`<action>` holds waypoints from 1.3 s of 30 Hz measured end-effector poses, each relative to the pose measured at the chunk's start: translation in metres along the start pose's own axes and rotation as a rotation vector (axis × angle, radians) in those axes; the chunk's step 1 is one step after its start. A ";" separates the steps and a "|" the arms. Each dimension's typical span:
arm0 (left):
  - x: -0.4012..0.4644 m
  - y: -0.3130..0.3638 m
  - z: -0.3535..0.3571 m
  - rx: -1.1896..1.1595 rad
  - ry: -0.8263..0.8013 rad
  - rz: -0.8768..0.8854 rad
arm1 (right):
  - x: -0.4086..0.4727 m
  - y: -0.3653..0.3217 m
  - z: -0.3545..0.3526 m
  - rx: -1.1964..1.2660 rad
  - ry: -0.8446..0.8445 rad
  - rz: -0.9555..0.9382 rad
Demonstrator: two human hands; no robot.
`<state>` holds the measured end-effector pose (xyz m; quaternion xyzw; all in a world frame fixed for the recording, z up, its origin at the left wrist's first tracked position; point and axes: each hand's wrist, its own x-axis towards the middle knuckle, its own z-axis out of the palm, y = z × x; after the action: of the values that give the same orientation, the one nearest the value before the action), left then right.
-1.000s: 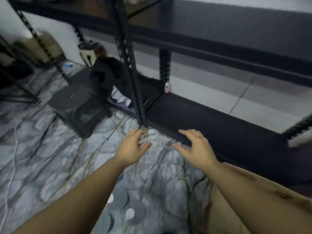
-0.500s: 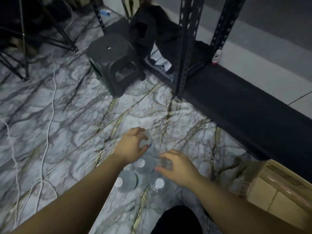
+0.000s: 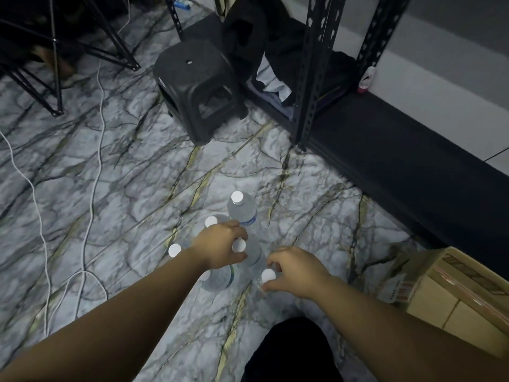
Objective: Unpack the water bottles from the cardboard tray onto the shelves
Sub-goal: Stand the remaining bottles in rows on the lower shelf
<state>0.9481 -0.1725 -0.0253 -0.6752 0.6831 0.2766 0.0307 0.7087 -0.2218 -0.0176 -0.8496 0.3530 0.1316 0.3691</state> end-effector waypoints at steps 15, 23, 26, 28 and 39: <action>0.021 0.031 -0.029 0.084 0.010 0.018 | -0.024 0.021 -0.016 -0.008 0.188 0.054; 0.042 0.098 -0.103 0.073 0.084 0.163 | -0.071 0.037 -0.104 -0.084 0.372 0.023; 0.046 0.140 -0.146 0.122 0.158 0.231 | -0.097 0.041 -0.151 -0.124 0.462 0.048; 0.047 0.170 -0.180 0.184 0.210 0.286 | -0.117 0.039 -0.185 -0.124 0.528 0.045; 0.043 0.311 -0.375 0.300 0.549 0.527 | -0.237 0.008 -0.375 -0.297 0.925 0.055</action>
<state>0.7771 -0.3888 0.3787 -0.5140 0.8482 -0.0182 -0.1266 0.5202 -0.3762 0.3525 -0.8529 0.4798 -0.2009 0.0445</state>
